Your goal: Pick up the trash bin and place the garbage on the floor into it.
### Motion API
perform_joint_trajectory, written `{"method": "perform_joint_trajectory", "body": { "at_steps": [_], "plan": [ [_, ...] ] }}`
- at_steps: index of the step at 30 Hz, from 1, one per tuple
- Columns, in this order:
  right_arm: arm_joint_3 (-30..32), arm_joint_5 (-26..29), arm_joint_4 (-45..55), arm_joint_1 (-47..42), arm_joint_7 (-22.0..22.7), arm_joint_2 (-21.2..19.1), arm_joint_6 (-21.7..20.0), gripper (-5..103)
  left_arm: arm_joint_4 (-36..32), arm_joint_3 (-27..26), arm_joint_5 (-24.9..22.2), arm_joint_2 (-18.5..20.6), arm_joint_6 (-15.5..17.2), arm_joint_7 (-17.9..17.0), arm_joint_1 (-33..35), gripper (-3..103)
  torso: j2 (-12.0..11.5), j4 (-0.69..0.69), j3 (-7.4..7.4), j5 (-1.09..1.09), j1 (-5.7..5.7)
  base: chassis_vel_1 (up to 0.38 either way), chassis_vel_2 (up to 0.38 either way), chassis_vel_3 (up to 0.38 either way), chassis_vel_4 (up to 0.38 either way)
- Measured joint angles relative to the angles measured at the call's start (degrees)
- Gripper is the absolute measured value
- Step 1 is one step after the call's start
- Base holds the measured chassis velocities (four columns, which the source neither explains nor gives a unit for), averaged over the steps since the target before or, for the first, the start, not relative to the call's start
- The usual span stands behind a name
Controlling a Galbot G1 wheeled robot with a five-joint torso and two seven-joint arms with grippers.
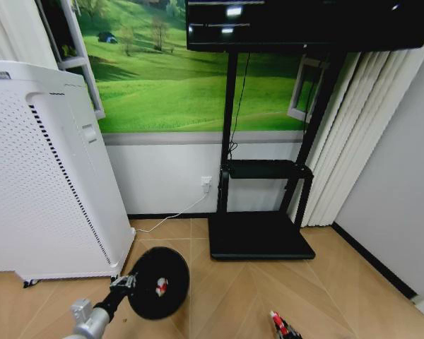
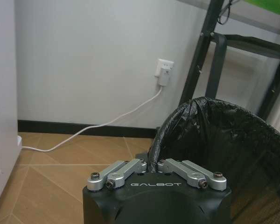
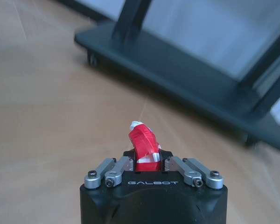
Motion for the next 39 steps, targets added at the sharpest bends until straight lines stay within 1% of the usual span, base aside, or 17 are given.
{"method": "perform_joint_trajectory", "body": {
  "at_steps": [3, 7, 10, 11, 13, 17, 18, 20, 21, 24, 25, 28, 29, 31, 32, 35, 39],
  "plan": [
    [0.94, -0.4, 5.28, -2.14, -0.16, -0.59, 1.51, 24, 0.89, 1.33, -1.09, 1.82, 0.54, -0.34, -1.08, 4, 0.0, 0.0, 0.0, -0.04, 0.0, 0.0, 0.0, 0.0, 0.0],
    [1.92, -0.63, 9.79, -3.48, -1.09, -0.64, 3.72, 24, 2.42, 3.31, -2.7, 3.67, 0.82, -1.54, -2.78, 4, 0.0, -0.01, 0.0, 0.0, 0.0, 0.0, 0.0, 0.0, 0.0],
    [3.25, 2.25, 15.46, -4.82, -5.64, -1.48, 6.56, 24, 5.59, 7.59, -6.77, 5.89, 1.09, -3.64, -5.7, 4, 0.0, 0.0, 0.0, -0.03, 0.0, 0.0, 0.0, 0.0, 0.0],
    [3.25, 2.25, 15.46, -4.82, -5.64, -1.48, 6.56, 24, 5.59, 7.59, -6.77, 5.89, 1.09, -3.64, -5.7, 4, 0.0, 0.0, 0.0, -0.03, 0.0, 0.0, 0.0, 0.0, 0.0],
    [4.28, 3.01, 19.6, -5.53, -8.02, -2.47, 8.17, 24, 9.29, 11.75, -10.67, 7.92, 1.14, -5.24, -8.81, 4, 0.0, 0.0, 0.0, -0.01, 0.0, 0.0, 0.0, 0.0, 0.0],
    [4.34, 3.55, 23.43, -5.68, -9.02, -3.14, 8.42, 24, 12.77, 15.21, -12.31, 10.07, 1.18, -5.64, -12.06, 4, 0.0, 0.0, 0.0, -0.05, 0.0, 0.0, 0.0, 0.0, 0.0],
    [3.8, 3.65, 26.09, -5.43, -9.63, -3.22, 8.41, 24, 15.13, 18.11, -13.48, 12.02, 1.17, -5.68, -15.05, 4, 0.0, 0.0, 0.01, 0.0, 0.01, 0.0, 0.0, 0.0, 0.0],
    [2.91, 3.62, 28.97, -4.81, -9.97, -3.05, 7.81, 24, 17.43, 22.08, -14.8, 14.59, 1.25, -5.67, -19.46, 4, 0.0, 0.0, 0.01, -0.03, 0.01, 0.0, 0.0, 0.0, 0.0],
    [2.91, 3.62, 28.97, -4.81, -9.97, -3.05, 7.81, 24, 17.43, 22.08, -14.8, 14.59, 1.25, -5.67, -19.46, 4, 0.0, 0.0, 0.01, -0.03, 0.01, 0.0, 0.0, 0.0, 0.0],
    [2.19, 3.47, 32.0, -4.25, -10.97, -2.63, 7.42, 24, 19.97, 27.93, -16.83, 17.19, 1.49, -4.85, -26.69, 4, 0.0, -0.01, 0.01, -0.01, 0.01, 0.0, 0.0, 0.0, 0.0],
    [2.19, 3.47, 32.0, -4.25, -10.97, -2.63, 7.42, 24, 19.97, 27.93, -16.83, 17.19, 1.49, -4.85, -26.69, 4, 0.0, -0.01, 0.01, -0.01, 0.01, 0.0, 0.0, 0.0, 0.0],
    [2.11, 3.4, 34.25, -4.58, -12.32, -2.29, 8.09, 24, 21.15, 32.69, -19.29, 18.26, 2.31, -4.93, -32.4, 4, 0.0, -0.01, 0.01, -0.01, 0.01, 0.0, 0.0, 0.0, 0.0],
    [2.11, 3.4, 34.25, -4.58, -12.32, -2.29, 8.09, 24, 21.15, 32.69, -19.29, 18.26, 2.31, -4.93, -32.4, 4, 0.0, -0.01, 0.01, -0.01, 0.01, 0.0, 0.0, 0.0, 0.0],
    [1.54, 3.05, 35.21, -4.81, -12.86, -1.88, 8.52, 24, 21.5, 35.95, -20.92, 18.4, 3.0, -5.5, -35.76, 4, 0.0, -0.02, 0.01, -0.01, 0.01, 0.0, 0.0, 0.0, 0.0],
    [1.54, 3.05, 35.21, -4.81, -12.86, -1.88, 8.52, 24, 21.5, 35.95, -20.92, 18.4, 3.0, -5.5, -35.76, 4, 0.0, -0.02, 0.01, -0.01, 0.01, 0.0, 0.0, 0.0, 0.0],
    [-0.03, 2.05, 35.75, -4.79, -13.82, -0.89, 8.71, 24, 21.8, 40.59, -21.62, 18.57, 3.52, -5.99, -39.37, 4, 0.0, -0.01, 0.0, 0.0, 0.01, 0.0, 0.0, 0.0, 0.0],
    [-1.25, 1.3, 35.78, -4.65, -14.53, -0.26, 8.77, 24, 22.31, 43.75, -21.58, 18.48, 3.61, -6.21, -41.33, 4, 0.0, -0.01, 0.0, -0.01, 0.01, 0.0, 0.0, 0.0, 0.0]
  ]
}}
